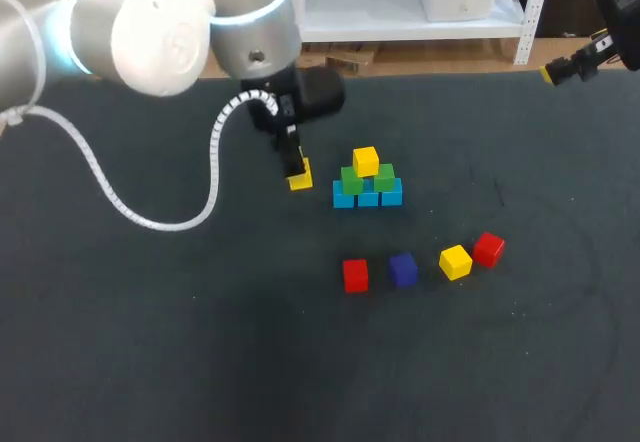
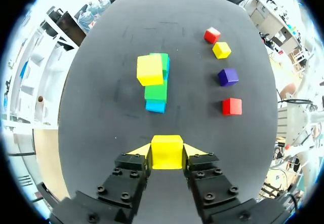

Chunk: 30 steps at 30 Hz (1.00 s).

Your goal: Place the blue cubes, place green cubes on the blue cubes, place the yellow cubes on the green cubes, then place the red cubes on the yellow cubes, and place purple cube on the red cubes.

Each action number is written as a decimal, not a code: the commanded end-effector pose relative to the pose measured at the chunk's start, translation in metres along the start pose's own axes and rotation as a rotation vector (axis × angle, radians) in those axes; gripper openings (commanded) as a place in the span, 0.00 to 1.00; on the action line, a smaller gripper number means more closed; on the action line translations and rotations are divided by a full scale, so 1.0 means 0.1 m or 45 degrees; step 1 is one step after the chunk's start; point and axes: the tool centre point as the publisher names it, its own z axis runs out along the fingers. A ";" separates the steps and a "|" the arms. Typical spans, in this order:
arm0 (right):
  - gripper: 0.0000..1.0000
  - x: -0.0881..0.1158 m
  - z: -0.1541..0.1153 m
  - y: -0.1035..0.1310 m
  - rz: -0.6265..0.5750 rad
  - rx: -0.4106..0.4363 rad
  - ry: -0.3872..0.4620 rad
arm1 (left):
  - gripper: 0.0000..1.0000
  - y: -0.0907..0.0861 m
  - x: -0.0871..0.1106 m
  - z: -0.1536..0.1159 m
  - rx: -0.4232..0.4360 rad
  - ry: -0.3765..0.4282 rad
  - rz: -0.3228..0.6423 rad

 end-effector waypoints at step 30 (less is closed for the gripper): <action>1.00 0.02 0.00 0.02 0.002 0.014 -0.008 | 0.00 0.26 -0.58 0.08 0.082 0.065 0.121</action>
